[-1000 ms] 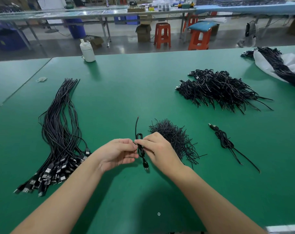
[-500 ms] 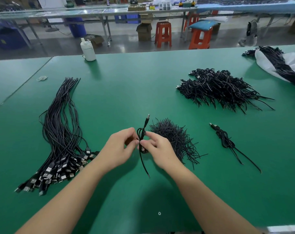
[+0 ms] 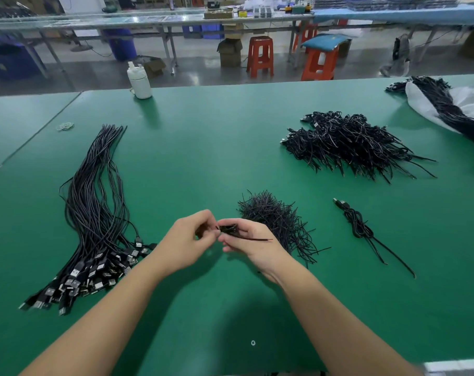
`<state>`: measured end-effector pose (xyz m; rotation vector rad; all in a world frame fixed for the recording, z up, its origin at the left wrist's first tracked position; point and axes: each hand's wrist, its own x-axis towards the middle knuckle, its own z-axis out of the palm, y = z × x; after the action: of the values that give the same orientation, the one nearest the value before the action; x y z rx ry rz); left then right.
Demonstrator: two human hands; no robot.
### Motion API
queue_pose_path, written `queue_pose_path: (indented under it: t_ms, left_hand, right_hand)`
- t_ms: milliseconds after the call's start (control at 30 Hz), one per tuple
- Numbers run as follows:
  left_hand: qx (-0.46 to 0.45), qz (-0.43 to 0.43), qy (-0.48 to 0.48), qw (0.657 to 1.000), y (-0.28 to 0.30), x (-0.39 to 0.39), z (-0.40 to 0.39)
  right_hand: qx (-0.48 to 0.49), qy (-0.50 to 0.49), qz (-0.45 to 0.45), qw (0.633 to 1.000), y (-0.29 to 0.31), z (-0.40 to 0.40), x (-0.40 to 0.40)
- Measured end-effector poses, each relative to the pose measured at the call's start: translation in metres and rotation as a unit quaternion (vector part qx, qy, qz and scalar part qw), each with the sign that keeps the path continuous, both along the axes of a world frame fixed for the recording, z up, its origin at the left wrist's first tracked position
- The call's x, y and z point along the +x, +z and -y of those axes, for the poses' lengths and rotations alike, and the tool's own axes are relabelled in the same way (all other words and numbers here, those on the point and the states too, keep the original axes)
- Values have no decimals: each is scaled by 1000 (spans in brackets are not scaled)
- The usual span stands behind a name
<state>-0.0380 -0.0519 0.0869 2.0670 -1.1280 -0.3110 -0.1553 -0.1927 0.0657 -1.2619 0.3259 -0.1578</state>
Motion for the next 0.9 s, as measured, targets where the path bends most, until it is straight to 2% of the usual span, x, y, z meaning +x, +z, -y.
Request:
queue_pose_path:
  t_ms: [67,167,233,300,467,600,833,900]
  left_hand:
    - [9,-35,9,999,-2,2,2]
    - [15,-58,-2,998,-2,2,4]
    - [14,-52,-10,999,0,1,4]
    - [5,-21,-19,1000,2,-1,5]
    - [3,119,-61,991,8,-10,9]
    - [27,160,-58,985,5,-10,13]
    - [20,30,-11,999,5,-2,11]
    - [19,24,-12,999,5,-1,12]
  right_hand:
    - [-16,-31,6,999,0,0,0]
    - [-110,-62,-17,992,0,3,0]
    - [-101,-54,-20,993,0,4,1]
    - [-82,-55,-25,995,0,5,2]
    - [-128,-79,-44,988,-3,8,2]
    - [-146,-74,-13,986,-4,6,4]
    - [-99,-27,12,995,-5,9,1]
    - [-132,-54,-12,990,-7,10,3]
